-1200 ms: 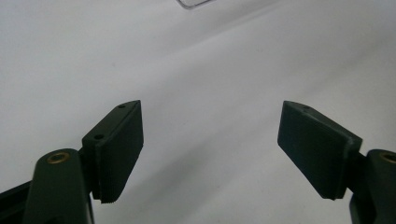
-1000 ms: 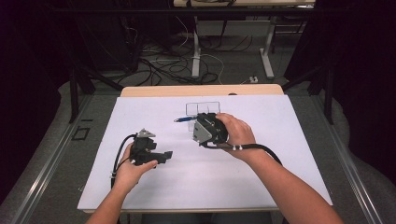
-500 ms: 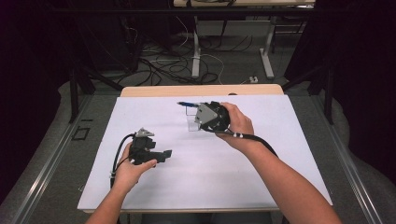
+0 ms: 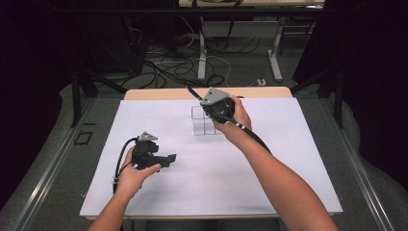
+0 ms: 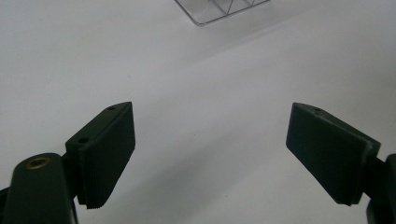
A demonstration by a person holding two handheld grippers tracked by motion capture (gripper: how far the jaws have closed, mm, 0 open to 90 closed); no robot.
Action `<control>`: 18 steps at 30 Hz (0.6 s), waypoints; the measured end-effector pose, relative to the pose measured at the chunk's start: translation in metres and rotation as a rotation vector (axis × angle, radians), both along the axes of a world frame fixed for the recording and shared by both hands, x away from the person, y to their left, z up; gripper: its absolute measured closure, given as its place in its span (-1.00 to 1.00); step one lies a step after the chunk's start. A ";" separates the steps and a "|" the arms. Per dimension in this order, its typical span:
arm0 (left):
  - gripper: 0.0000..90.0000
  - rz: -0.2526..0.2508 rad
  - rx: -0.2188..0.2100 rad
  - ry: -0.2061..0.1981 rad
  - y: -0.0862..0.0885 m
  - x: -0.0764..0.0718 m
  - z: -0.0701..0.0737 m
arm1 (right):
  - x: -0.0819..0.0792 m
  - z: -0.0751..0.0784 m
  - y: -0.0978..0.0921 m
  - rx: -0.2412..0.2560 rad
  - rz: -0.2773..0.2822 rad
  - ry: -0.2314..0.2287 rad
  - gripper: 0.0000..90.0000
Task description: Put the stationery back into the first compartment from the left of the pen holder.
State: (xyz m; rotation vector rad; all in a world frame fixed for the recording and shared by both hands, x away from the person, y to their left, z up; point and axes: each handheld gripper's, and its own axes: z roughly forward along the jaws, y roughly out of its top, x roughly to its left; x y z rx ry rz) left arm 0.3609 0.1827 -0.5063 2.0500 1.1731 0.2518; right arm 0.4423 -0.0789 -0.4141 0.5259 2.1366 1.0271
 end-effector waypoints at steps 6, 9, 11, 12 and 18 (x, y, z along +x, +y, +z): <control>-0.68 -0.013 -0.005 0.002 0.001 0.000 0.003 | 0.014 -0.009 0.007 0.095 -0.018 0.077 0.77; -0.70 -0.005 -0.011 -0.011 0.000 -0.001 0.003 | 0.019 -0.013 0.012 0.128 -0.028 0.111 0.77; -0.73 -0.003 -0.014 -0.011 0.000 -0.001 0.003 | 0.023 -0.016 0.015 0.162 -0.034 0.125 0.77; -0.74 0.003 -0.019 -0.010 0.000 -0.001 0.003 | 0.025 -0.017 0.016 0.177 -0.035 0.135 0.77; -0.78 0.000 -0.021 -0.016 0.001 -0.001 0.004 | 0.032 -0.026 0.025 0.241 -0.053 0.188 0.77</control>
